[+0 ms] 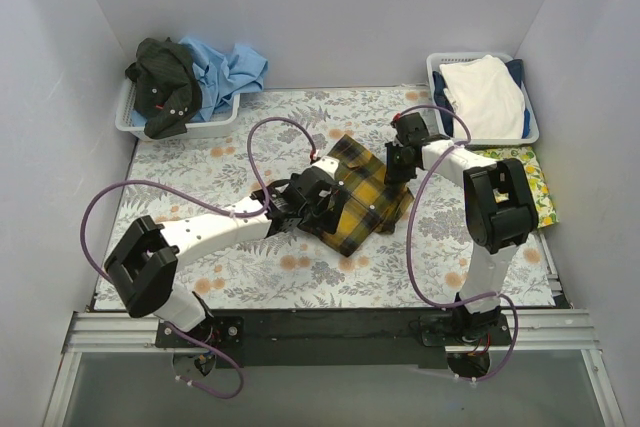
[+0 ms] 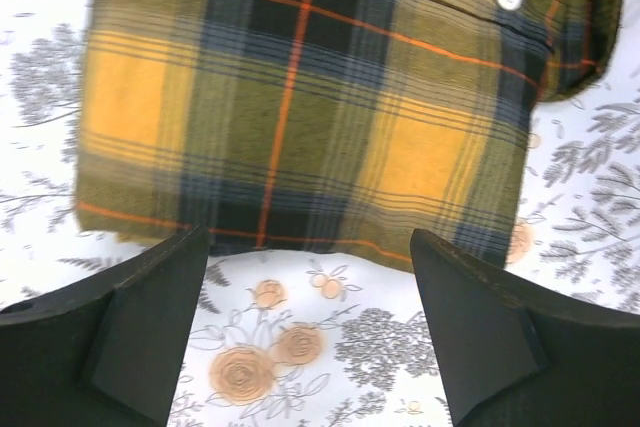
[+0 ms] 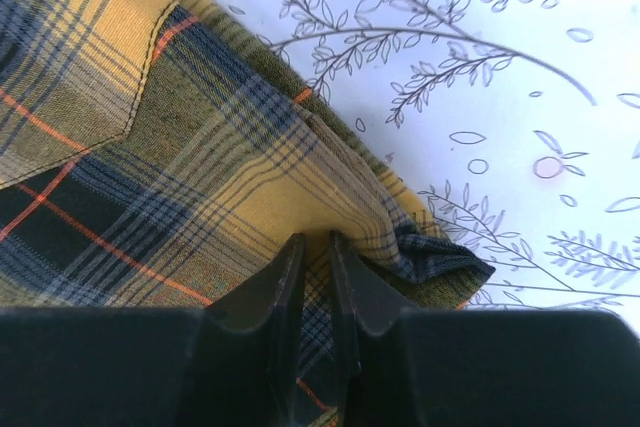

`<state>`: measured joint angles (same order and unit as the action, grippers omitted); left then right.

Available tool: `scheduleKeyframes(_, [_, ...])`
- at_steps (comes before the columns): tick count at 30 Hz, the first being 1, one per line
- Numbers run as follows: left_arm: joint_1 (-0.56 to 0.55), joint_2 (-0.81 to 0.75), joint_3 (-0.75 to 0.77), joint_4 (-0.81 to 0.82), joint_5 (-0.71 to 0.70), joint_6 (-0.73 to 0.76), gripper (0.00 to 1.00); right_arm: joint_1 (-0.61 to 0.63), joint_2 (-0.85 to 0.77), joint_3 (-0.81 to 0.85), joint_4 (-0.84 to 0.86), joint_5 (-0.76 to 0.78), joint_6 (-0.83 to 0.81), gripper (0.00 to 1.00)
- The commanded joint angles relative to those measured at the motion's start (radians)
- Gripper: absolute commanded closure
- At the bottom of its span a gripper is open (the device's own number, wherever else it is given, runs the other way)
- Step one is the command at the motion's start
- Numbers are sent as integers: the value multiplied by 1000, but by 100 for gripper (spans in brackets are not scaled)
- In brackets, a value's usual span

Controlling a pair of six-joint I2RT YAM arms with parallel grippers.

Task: Fold and stack the long sleeve shirts
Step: Fold the shirt

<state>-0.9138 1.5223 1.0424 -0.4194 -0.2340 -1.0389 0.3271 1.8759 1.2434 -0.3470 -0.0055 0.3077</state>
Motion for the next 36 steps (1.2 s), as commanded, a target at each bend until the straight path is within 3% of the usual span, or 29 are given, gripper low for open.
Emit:
scheduleKeyframes(1, [1, -100, -22, -2, -107, 8, 15, -3, 42, -48, -67, -82, 34, 78])
scheduleKeyframes(5, [4, -120, -18, -27, -64, -84, 14, 21, -58, -249, 17, -145, 111, 78])
scheduleKeyframes(12, [19, -32, -15, -70, -24, -188, 14, 156, -231, -419, 86, -153, 272, 78])
scheduleKeyframes(19, [154, -14, -51, -113, 7, -291, 15, 465, -236, -308, 89, -149, 323, 76])
scheduleKeyframes(22, [235, -27, -70, -128, 6, -308, 15, 539, -218, -222, 47, -75, 275, 74])
scheduleKeyframes(27, [303, -19, -74, -133, -31, -293, 15, 546, -299, -209, 33, 51, 155, 68])
scheduleKeyframes(31, [366, 27, -73, -91, 10, -267, 15, 546, -398, -260, 28, 296, -19, 63])
scheduleKeyframes(36, [401, 137, -30, -49, 28, -224, 15, 546, -468, -377, 115, 426, -212, 60])
